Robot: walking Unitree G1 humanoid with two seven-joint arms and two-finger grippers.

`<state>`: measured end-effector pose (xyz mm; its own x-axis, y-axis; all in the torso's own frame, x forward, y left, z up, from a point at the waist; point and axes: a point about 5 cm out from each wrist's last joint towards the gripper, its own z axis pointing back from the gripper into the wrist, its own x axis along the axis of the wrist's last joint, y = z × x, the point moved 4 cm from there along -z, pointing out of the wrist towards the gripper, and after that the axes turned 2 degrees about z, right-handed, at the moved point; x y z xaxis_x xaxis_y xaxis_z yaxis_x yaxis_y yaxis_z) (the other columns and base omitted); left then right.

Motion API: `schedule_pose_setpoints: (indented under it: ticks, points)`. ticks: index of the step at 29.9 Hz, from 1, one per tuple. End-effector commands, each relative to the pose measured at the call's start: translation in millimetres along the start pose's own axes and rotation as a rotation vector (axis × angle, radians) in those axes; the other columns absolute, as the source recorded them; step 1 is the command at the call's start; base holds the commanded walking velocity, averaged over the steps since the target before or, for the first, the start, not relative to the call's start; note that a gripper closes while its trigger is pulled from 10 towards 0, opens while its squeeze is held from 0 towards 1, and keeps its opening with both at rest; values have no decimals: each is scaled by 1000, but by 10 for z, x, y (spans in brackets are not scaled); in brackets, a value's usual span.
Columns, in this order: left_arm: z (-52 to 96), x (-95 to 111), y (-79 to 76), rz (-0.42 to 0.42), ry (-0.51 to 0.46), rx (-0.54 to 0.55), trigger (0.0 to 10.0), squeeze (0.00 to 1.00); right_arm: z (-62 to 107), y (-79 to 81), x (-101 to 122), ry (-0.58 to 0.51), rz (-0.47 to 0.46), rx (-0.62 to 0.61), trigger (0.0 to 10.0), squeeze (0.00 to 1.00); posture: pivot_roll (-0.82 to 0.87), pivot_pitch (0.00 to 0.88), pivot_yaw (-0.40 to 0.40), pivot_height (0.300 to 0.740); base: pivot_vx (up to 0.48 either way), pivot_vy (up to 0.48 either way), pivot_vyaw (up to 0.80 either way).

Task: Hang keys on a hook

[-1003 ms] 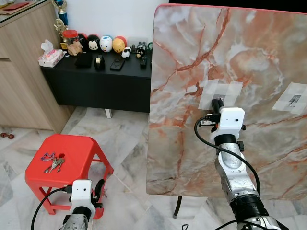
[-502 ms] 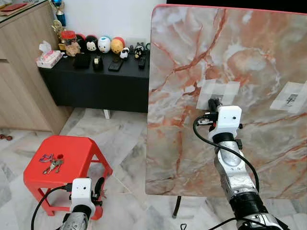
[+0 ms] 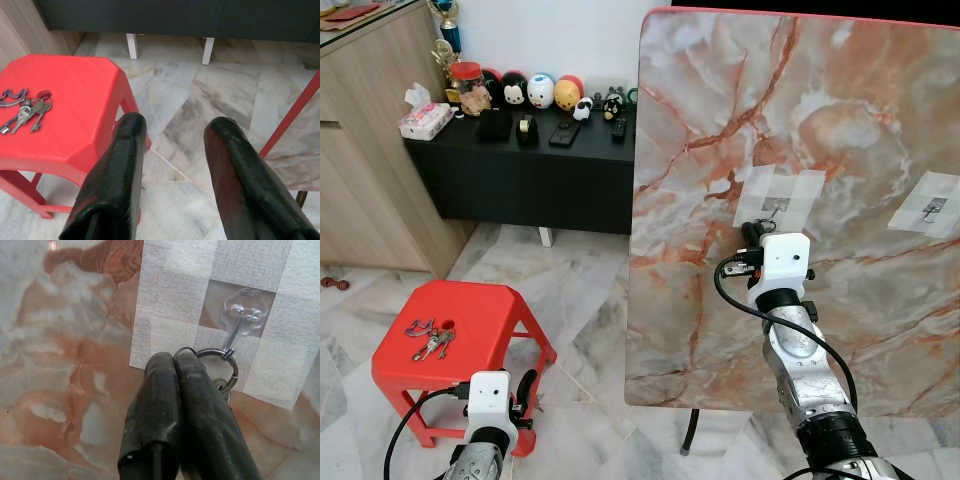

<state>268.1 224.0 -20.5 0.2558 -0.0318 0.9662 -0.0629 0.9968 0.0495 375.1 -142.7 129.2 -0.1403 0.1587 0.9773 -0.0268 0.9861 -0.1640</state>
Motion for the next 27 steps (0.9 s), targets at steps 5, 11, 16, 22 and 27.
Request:
schedule_pose_setpoints:
  ticks: [5,11,16,22,27]
  points:
    - [1,-17,-20,-15,12,-8,10000,0,17,-26,56,-30,-22,-4,10000,1000,142,35,-59,740,0,0,0]
    - [12,-32,-20,-13,16,-7,10000,0,53,-37,145,-86,-39,-11,10000,1000,142,36,-60,740,0,0,0]
    - [24,-54,-29,-11,22,-8,10000,0,120,-10,152,-103,-37,25,10000,1000,140,36,-61,740,0,0,0]
    - [44,-103,-33,-9,40,-7,10000,0,265,-30,-7,-56,5,58,10000,561,136,35,-63,740,0,0,0]
    - [55,-135,-30,-6,52,-4,10000,0,392,-93,-260,30,37,61,10000,0,134,34,-65,740,0,0,0]
